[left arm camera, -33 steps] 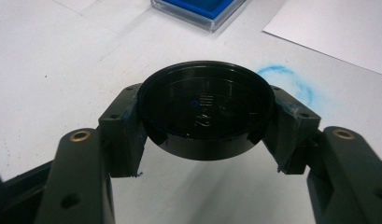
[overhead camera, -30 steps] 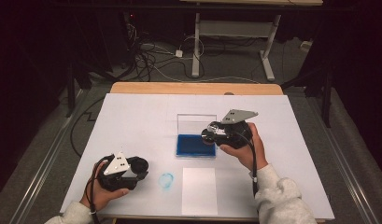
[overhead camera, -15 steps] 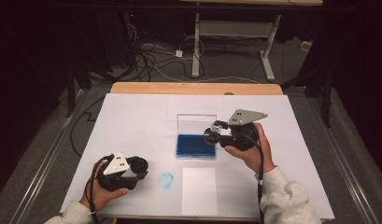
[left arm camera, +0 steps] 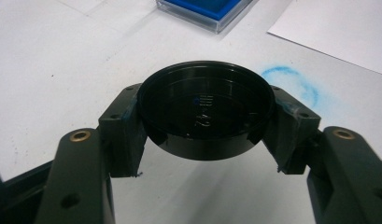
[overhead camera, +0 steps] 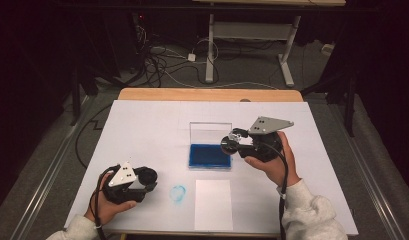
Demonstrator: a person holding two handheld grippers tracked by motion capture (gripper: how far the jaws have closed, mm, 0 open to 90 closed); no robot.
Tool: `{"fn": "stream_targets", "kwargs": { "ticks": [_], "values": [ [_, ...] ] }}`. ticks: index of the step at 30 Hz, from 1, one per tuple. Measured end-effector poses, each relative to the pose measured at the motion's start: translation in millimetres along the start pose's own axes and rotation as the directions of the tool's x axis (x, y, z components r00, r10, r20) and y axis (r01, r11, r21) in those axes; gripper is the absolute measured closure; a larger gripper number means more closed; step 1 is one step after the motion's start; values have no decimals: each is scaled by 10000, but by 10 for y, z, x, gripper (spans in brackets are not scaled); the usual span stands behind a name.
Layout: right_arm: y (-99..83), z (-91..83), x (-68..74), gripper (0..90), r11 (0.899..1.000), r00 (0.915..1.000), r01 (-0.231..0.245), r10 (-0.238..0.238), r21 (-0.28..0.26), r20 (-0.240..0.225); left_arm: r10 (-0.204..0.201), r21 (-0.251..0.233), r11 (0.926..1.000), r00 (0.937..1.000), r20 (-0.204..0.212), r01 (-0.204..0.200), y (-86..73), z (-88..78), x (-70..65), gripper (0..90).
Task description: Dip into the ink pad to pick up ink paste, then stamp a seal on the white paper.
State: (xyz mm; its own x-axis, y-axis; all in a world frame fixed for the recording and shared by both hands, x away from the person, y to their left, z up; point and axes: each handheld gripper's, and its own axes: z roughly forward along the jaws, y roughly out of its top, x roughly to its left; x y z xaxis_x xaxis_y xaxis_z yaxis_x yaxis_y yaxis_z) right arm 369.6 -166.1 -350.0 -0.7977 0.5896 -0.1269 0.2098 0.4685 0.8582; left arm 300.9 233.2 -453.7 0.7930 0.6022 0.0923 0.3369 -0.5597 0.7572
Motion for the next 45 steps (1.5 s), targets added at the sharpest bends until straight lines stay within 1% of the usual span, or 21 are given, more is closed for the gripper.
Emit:
{"fn": "stream_targets", "kwargs": {
  "ticks": [4, 8, 16, 19, 21, 24, 30, 31, 32, 34, 36, 39, 42, 45],
  "values": [
    [-11, -35, 17, 565, 10000, 10000, -61, 61, -34, -17, 30, 1, 10000, 10000, 52, -30, 13, 16, -2, 367],
    [-19, -63, 34, 565, 10000, 10000, 18, -18, -3, 5, 63, -5, 10000, 9999, 82, -63, 27, 30, 11, 367],
    [-27, -106, 43, 565, 10000, 10000, -54, 54, -40, -3, 13, -75, 10000, 9999, 131, -12, 33, 25, 6, 367],
    [-33, -102, 80, 565, 10000, 9999, 44, -43, 58, -92, 22, -92, 10000, 9999, 135, -21, 35, 27, 11, 366],
    [-36, -98, 116, 565, 9995, 9997, 247, -246, 189, -8, 27, -78, 10000, 9999, 167, -26, 35, 36, 13, 367],
    [-42, -100, 140, 565, 9996, 9996, 232, -228, 185, -173, 88, -40, 10000, 9998, 174, -87, 42, 40, 11, 367],
    [-57, -118, 189, 565, 9996, 9993, 209, -203, 190, -302, 159, -32, 9999, 9997, 194, -158, 67, 55, 6, 367],
    [-63, -125, 204, 565, 9994, 9993, 260, -254, 220, -274, -213, -273, 9994, 9994, 255, 220, 71, 75, -18, 367],
    [-68, -130, 214, 565, 9991, 9991, 337, -329, 260, -281, -254, -327, 9991, 9993, 265, 263, 75, 84, -20, 366],
    [-70, -143, 224, 565, 9991, 9988, 338, -330, 239, -351, -210, -266, 9994, 9994, 289, 218, 74, 99, -15, 367],
    [-66, -157, 240, 565, 9991, 9989, 349, -341, 228, -329, -186, -208, 9996, 9994, 290, 192, 67, 102, -12, 367],
    [-60, -169, 284, 565, 9982, 9983, 515, -507, 309, -279, -229, -286, 9993, 9993, 287, 237, 73, 92, -15, 367],
    [-71, -166, 331, 565, 9978, 9969, 587, -569, 316, -546, -113, -216, 9997, 9995, 288, 119, 76, 101, -19, 366],
    [-89, -169, 381, 565, 9982, 9952, 541, -516, 276, -826, -81, -199, 9998, 9995, 295, 87, 91, 107, -29, 367]
  ]
}}
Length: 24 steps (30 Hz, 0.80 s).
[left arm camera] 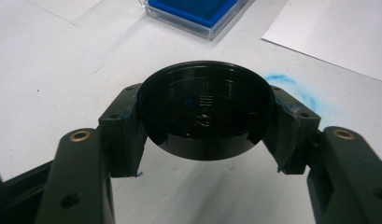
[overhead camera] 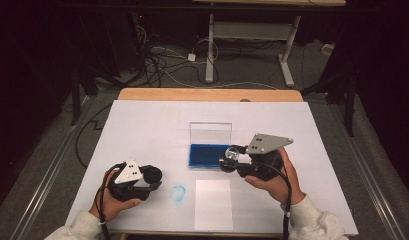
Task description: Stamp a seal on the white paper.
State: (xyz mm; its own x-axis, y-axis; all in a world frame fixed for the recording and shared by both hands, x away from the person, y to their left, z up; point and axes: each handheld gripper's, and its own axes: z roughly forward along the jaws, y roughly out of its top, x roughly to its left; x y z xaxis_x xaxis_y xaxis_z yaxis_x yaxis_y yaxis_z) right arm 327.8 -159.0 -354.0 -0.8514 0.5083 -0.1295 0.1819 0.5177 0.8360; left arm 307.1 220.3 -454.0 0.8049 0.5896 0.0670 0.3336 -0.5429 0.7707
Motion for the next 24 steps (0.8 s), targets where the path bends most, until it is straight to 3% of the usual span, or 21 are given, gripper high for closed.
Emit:
{"fn": "stream_targets", "kwargs": {
  "ticks": [3, 5, 6, 10, 11, 20, 21, 23, 24],
  "values": [
    [-21, 20, 56, 565, 10000, 9997, 18, -17, 56, -251, 82, -40, 10000, 10000, 3, -82, 21, 0, -23, 367],
    [-32, 36, 103, 565, 9998, 9994, 122, -116, 185, -314, 353, 255, 9990, 9994, 31, -354, 25, -3, -15, 367],
    [-37, 40, 125, 565, 9997, 9992, 149, -142, 191, -372, 51, -31, 10000, 10000, 13, -51, 19, 22, -36, 366],
    [-66, 68, 214, 565, 9990, 9980, 304, -285, 329, -561, 234, 90, 9997, 9997, -24, -233, 25, -12, -32, 367],
    [-76, 78, 237, 565, 9989, 9978, 314, -292, 352, -600, 53, -110, 9999, 10000, -58, -54, 22, -1, -46, 366],
    [-162, 207, 418, 565, 9943, 9931, 684, -600, 815, -1011, 263, 120, 9996, 9996, -71, -263, 38, 6, -48, 367],
    [-172, 219, 432, 565, 9938, 9928, 705, -615, 861, -1030, 439, 325, 9985, 9990, -46, -438, 42, -10, -35, 367],
    [-193, 238, 456, 565, 9930, 9916, 747, -643, 913, -1119, 83, -43, 10000, 10000, -42, -83, 36, 14, -55, 367],
    [-201, 243, 468, 565, 9925, 9912, 755, -643, 960, -1157, 219, 97, 9997, 9998, -39, -218, 39, 5, -47, 367]
  ]
}}
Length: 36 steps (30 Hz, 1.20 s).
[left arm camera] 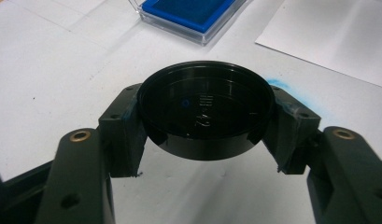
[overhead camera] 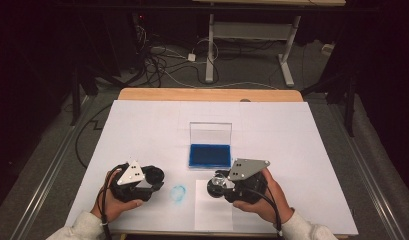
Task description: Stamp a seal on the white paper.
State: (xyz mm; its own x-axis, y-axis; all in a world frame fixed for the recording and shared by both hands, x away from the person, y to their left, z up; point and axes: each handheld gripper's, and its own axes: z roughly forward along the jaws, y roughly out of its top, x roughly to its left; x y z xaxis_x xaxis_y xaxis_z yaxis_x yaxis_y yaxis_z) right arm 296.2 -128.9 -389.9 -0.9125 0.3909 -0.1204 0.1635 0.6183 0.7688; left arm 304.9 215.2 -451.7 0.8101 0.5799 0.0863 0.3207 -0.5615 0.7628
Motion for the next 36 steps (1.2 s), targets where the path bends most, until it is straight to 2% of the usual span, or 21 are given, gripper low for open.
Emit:
{"fn": "stream_targets", "kwargs": {
  "ticks": [6, 10, 11, 12, 13, 14, 15, 36],
  "values": [
    [-33, 30, 56, 565, 10000, 9998, -5, 7, 86, -214, -4, 13, 10000, 10000, -6, 4, -7, 2, 1, 367],
    [-47, 65, 100, 565, 9996, 9994, 155, -148, 230, -306, 36, 27, 10000, 10000, -21, -36, -4, -2, -3, 366],
    [-50, 73, 109, 565, 9995, 9994, 158, -149, 263, -305, 281, 282, 9992, 9996, 3, -281, 2, -20, 12, 367],
    [-54, 82, 119, 565, 9994, 9994, 192, -184, 292, -284, 337, 356, 9988, 9994, 20, -337, 5, -24, 16, 367],
    [-58, 91, 126, 565, 9992, 9994, 232, -223, 322, -282, 60, 56, 10000, 10000, -13, -60, -2, 2, -3, 367],
    [-64, 101, 132, 565, 9992, 9993, 226, -215, 343, -304, -51, -53, 10000, 10000, -25, 51, -4, 14, -12, 367],
    [-71, 111, 136, 566, 9991, 9993, 239, -228, 351, -297, 92, 101, 9999, 10000, -2, -92, -2, 4, -3, 366],
    [-193, 257, 218, 565, 9952, 9977, 404, -353, 897, -578, 114, 126, 9999, 9999, 8, -114, -4, 10, -4, 367]
  ]
}}
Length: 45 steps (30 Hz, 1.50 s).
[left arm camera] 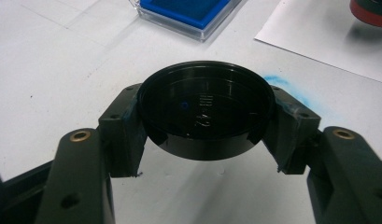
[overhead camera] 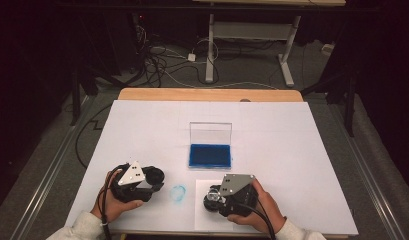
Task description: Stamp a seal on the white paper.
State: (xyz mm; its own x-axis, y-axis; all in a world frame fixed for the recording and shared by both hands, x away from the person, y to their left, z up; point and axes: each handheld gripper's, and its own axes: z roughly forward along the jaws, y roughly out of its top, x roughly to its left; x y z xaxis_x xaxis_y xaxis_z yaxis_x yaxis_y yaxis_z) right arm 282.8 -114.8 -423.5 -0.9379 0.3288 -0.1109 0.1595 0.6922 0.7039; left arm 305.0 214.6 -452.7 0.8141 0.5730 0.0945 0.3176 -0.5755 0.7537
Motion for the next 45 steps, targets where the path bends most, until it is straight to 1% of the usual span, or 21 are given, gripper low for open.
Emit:
{"fn": "stream_targets", "kwargs": {
  "ticks": [3, 8, 15, 18, 23, 27, 29, 34, 37, 39, 45],
  "values": [
    [-11, 8, -9, 565, 10000, 9999, -51, 51, 40, 103, 8, -8, 10000, 10000, 19, -8, 1, 0, 0, 367],
    [-29, 40, -11, 565, 9998, 10000, -21, 20, 176, 81, 17, -9, 10000, 10000, 26, -17, 0, 4, 0, 367],
    [-37, 72, -13, 565, 9997, 9999, 39, -41, 221, 98, 42, 46, 10000, 10000, 43, -43, -1, 11, 1, 366],
    [-48, 87, -17, 565, 9997, 9999, -64, 61, 226, 136, 39, 60, 10000, 10000, 56, -39, 0, 13, 1, 366],
    [-64, 122, -21, 565, 9993, 9999, 58, -62, 356, 114, 28, 74, 10000, 10000, 74, -28, 0, 17, -1, 366],
    [-76, 136, -23, 565, 9991, 9998, 6, -14, 431, 185, 28, 65, 10000, 10000, 76, -29, -1, 15, 1, 366],
    [-81, 145, -25, 565, 9986, 9997, 57, -68, 518, 219, 14, 54, 10000, 10000, 72, -14, -2, 15, 1, 366],
    [-116, 160, -38, 565, 9993, 9999, -50, 46, 370, 93, 30, 78, 10000, 10000, 89, -31, 0, 19, -4, 366],
    [-118, 155, -33, 565, 9985, 9998, 164, -169, 518, 79, 48, 93, 9999, 9999, 107, -49, 3, 25, -9, 367],
    [-130, 155, -44, 565, 9989, 10000, 82, -82, 461, -4, 70, 130, 9999, 9999, 91, -71, 4, 30, -11, 366],
    [-129, 154, -41, 566, 9986, 9999, 117, -118, 507, 9, 62, 97, 9999, 10000, 72, -62, 8, 28, -14, 366]
  ]
}}
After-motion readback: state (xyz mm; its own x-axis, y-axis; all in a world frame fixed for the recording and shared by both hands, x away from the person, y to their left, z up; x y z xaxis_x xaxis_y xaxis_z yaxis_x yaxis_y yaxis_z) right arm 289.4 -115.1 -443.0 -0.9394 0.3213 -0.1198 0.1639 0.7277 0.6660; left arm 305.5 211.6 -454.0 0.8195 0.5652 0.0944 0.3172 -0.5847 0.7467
